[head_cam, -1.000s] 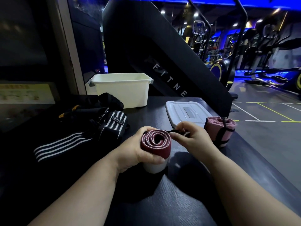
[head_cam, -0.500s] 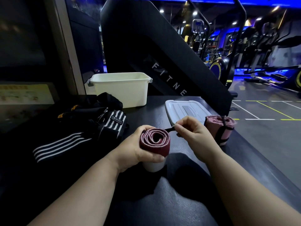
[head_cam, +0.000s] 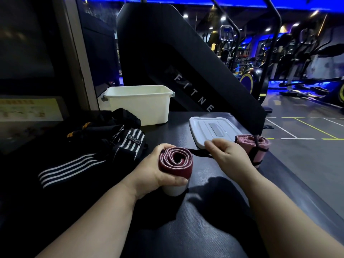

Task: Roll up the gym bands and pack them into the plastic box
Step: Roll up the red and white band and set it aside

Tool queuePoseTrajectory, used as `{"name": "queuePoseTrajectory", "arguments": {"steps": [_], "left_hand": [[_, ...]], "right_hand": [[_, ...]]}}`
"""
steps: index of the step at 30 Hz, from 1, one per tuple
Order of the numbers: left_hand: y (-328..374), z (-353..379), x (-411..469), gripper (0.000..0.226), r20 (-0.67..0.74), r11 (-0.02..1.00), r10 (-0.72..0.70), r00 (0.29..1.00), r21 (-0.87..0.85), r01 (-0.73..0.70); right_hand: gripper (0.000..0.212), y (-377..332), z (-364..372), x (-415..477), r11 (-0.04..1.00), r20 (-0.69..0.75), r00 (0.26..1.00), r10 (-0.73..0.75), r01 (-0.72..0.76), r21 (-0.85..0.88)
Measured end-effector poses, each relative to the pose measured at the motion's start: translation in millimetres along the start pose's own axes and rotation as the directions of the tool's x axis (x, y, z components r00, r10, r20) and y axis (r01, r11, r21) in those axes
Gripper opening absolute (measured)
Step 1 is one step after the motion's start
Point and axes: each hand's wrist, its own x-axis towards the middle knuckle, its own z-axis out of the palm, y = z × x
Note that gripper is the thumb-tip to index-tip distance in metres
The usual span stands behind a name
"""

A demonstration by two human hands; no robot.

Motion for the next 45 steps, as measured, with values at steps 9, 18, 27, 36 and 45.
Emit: {"name": "queuePoseTrajectory", "arguments": {"steps": [9, 18, 27, 36, 45], "left_hand": [[-5, 0, 2, 0.09, -0.094, 0.998, 0.003, 0.996, 0.058, 0.002], [-4, 4, 4, 0.093, -0.147, 0.993, 0.028, 0.989, 0.116, -0.011], [-7, 2, 7, 0.094, -0.141, 0.996, 0.002, 0.99, 0.084, 0.01], [-6, 3, 5, 0.094, -0.119, 0.998, -0.008, 0.993, 0.058, 0.015], [-6, 4, 6, 0.093, -0.163, 0.998, -0.006, 0.987, 0.057, 0.015]], "right_hand": [[0.038, -10, 1, -4, 0.998, 0.119, 0.993, 0.005, 0.003, -0.068], [0.025, -18, -2, -10, 0.857, 0.098, 0.991, -0.087, 0.024, 0.514], [0.04, -11, 4, -5, 0.988, -0.032, 0.999, 0.005, -0.01, -0.153], [0.028, -7, 21, -4, 0.961, -0.112, 0.976, 0.189, -0.161, 0.225], [0.018, -4, 16, -4, 0.996, -0.014, 0.997, 0.074, -0.073, 0.046]]}}
